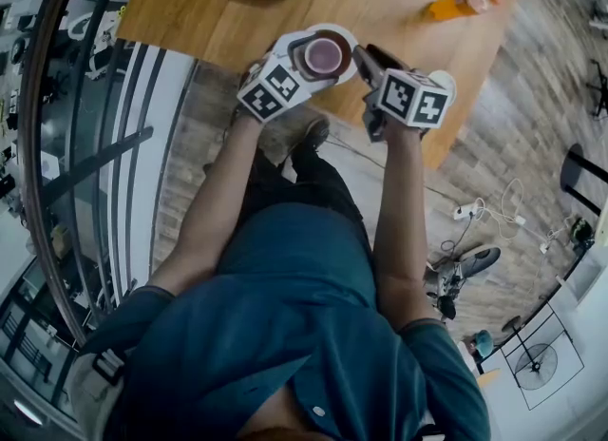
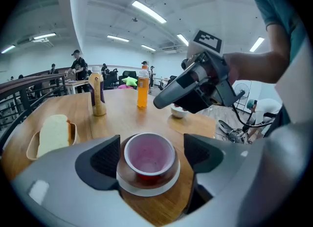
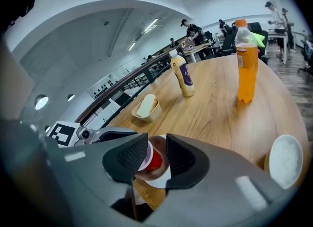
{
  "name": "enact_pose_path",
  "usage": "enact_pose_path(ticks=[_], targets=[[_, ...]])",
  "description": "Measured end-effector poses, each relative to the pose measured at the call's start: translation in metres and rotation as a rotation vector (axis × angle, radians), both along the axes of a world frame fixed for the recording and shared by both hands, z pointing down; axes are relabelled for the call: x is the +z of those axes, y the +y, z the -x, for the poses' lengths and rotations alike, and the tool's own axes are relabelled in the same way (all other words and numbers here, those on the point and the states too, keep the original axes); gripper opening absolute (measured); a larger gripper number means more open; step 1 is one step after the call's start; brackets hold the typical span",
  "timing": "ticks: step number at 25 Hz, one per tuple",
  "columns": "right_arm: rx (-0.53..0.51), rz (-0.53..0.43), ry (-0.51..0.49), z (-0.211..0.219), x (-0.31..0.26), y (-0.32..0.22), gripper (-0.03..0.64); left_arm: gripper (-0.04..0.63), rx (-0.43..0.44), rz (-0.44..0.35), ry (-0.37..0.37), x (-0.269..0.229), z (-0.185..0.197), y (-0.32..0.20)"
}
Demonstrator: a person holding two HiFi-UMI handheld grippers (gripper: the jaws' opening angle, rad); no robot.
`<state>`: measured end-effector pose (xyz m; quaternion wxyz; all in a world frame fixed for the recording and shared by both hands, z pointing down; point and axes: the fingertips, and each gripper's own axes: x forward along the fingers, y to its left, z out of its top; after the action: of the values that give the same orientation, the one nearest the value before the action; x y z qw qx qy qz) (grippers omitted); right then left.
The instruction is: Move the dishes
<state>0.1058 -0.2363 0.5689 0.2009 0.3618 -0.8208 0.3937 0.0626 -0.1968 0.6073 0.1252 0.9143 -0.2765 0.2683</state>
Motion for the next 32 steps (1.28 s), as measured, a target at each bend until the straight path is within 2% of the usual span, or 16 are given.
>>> enact_pose_path(ticks=[10,20,32], targets=[[0.019,0.028,0.04,-0.008,0.022,0.005,0.1,0.363,-0.005,-0.011,-0.012,0.006,-0.001,-0.001],[0.015,0.057,0.04,-0.006,0.035,0.01,0.1,0.324,-0.021,-0.024,-0.007,0.008,-0.001,-0.003],[-0.006,0.1,0.032,0.003,0.05,0.015,0.1,0.322,-0.032,-0.034,0.015,0.006,-0.001,-0.006]])
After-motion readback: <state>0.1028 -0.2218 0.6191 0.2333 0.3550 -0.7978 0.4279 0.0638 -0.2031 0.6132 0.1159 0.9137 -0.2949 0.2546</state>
